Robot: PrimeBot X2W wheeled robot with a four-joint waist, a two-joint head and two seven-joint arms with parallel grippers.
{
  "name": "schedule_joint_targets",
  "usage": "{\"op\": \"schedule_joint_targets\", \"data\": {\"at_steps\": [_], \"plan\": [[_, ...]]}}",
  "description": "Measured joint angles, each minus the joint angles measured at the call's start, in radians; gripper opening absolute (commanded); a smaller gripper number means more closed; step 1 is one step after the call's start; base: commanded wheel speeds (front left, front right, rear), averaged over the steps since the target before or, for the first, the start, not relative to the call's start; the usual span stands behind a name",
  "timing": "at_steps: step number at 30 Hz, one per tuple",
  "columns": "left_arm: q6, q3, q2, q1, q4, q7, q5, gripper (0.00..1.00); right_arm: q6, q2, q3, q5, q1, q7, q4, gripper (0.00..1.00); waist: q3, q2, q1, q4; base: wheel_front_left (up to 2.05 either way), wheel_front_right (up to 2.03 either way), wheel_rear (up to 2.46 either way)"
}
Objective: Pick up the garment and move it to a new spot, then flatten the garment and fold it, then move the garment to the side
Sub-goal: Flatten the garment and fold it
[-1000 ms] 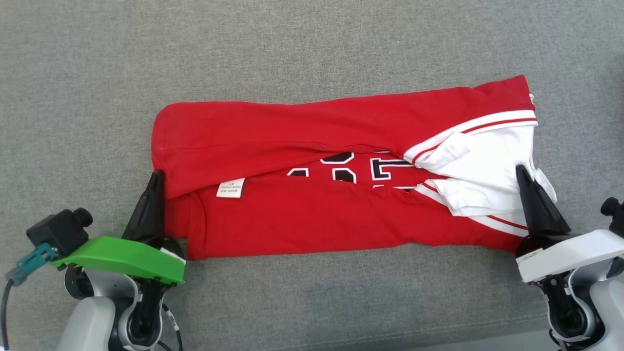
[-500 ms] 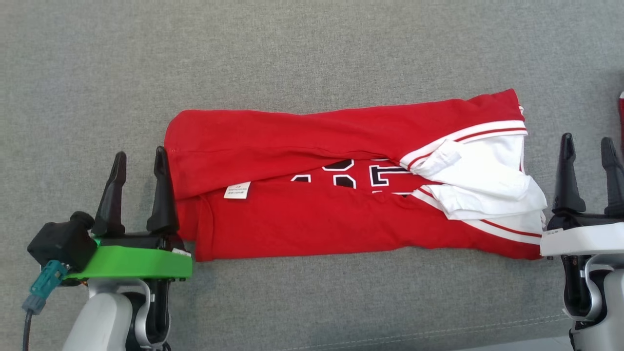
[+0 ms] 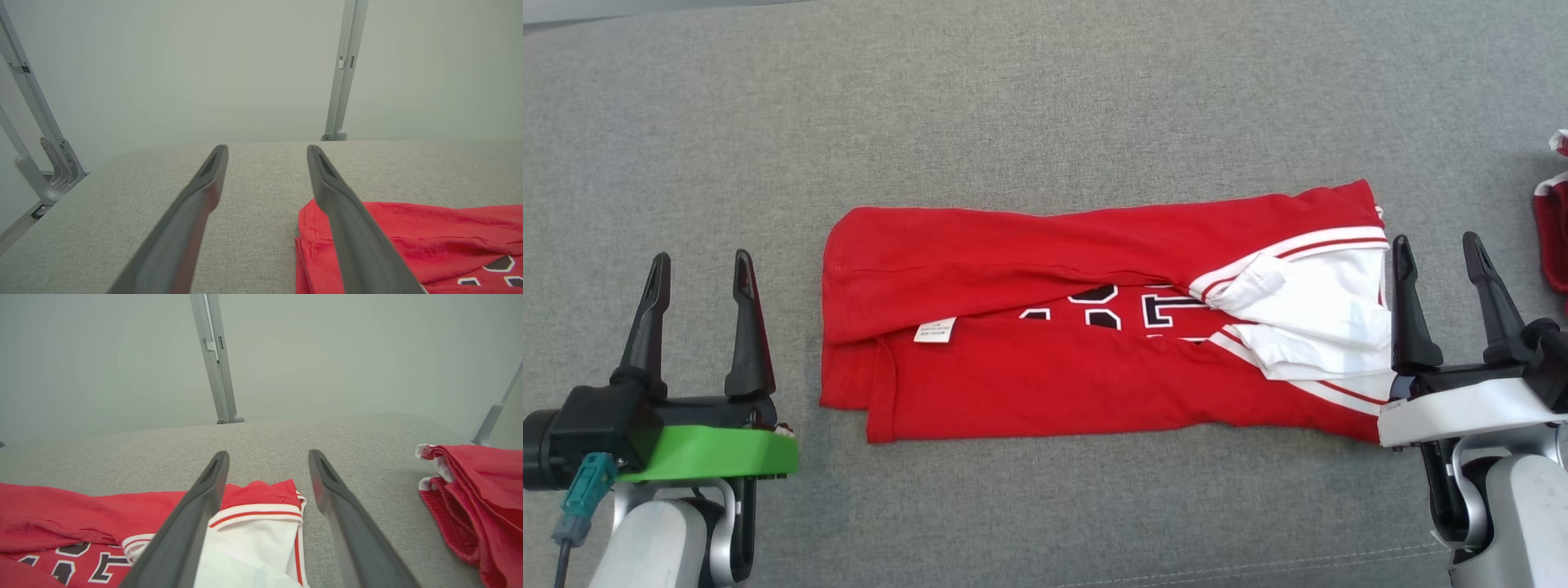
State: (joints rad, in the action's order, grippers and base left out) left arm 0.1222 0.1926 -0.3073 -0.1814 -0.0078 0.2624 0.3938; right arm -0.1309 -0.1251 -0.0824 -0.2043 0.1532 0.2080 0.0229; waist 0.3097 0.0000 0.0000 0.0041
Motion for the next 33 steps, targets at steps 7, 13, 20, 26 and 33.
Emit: {"op": "schedule_joint_targets", "data": {"at_steps": [7,13,20,26,33], "plan": [[-0.022,-0.012,0.004,0.003,0.025,0.000,-0.015,1.00,0.000,-0.002,0.007,-0.005,-0.007,-0.003,0.025,1.00,-0.012,0.0000,0.0000,0.009,0.00,0.00,0.00],[-0.043,-0.019,0.018,-0.004,0.026,0.000,-0.026,1.00,0.000,-0.014,-0.024,-0.021,-0.006,-0.004,0.063,1.00,-0.008,0.0000,0.0000,0.022,0.00,0.00,0.00],[-0.057,-0.026,0.034,-0.030,0.026,0.000,-0.044,1.00,0.000,-0.036,-0.046,-0.026,0.005,-0.027,0.224,1.00,0.013,0.0000,0.0000,0.042,0.00,0.00,0.00],[-0.070,-0.034,0.047,-0.044,0.032,0.000,-0.059,1.00,0.000,-0.032,-0.007,-0.063,0.057,-0.027,0.378,1.00,0.035,0.0000,0.0000,0.050,0.00,0.00,0.00],[-0.082,-0.039,0.063,-0.056,0.040,0.000,-0.072,1.00,0.003,-0.068,0.093,-0.151,0.101,-0.032,0.466,0.66,0.042,0.0000,0.0000,0.051,0.00,0.00,0.00]]}}
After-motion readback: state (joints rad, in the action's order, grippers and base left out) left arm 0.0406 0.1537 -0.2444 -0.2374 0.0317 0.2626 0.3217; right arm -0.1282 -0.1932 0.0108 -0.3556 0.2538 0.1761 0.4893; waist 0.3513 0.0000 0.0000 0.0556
